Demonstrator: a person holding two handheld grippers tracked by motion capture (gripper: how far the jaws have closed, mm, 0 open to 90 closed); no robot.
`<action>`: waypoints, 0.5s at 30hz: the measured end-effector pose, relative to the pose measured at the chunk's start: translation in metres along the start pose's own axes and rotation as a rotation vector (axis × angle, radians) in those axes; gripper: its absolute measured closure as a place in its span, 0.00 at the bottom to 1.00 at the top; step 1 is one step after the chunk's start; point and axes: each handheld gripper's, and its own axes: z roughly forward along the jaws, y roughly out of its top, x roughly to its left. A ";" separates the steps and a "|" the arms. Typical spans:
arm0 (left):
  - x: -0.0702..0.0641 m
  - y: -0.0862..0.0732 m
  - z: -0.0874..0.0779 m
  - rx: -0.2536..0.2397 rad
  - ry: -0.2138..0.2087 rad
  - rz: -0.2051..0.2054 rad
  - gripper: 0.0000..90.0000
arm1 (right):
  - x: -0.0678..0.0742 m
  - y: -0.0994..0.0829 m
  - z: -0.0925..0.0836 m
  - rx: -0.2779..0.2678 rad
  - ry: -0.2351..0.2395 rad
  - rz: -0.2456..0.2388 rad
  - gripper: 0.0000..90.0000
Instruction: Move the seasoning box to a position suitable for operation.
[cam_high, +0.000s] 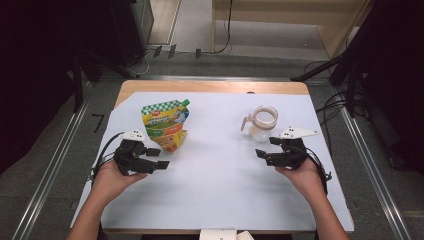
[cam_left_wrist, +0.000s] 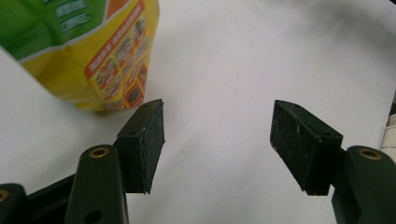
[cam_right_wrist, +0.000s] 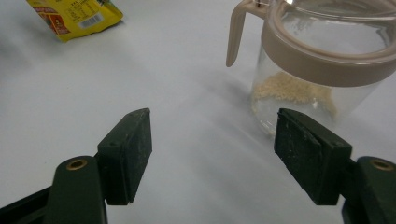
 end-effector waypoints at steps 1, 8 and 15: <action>-0.001 0.001 0.000 -0.005 -0.009 -0.001 0.40 | -0.001 0.000 0.000 -0.001 -0.004 0.002 0.32; -0.007 0.003 0.004 -0.006 -0.008 0.027 0.40 | -0.005 -0.001 0.004 0.014 -0.034 0.025 0.29; -0.008 0.003 0.003 -0.021 -0.011 0.033 0.40 | -0.015 0.002 0.013 -0.002 -0.081 0.062 0.28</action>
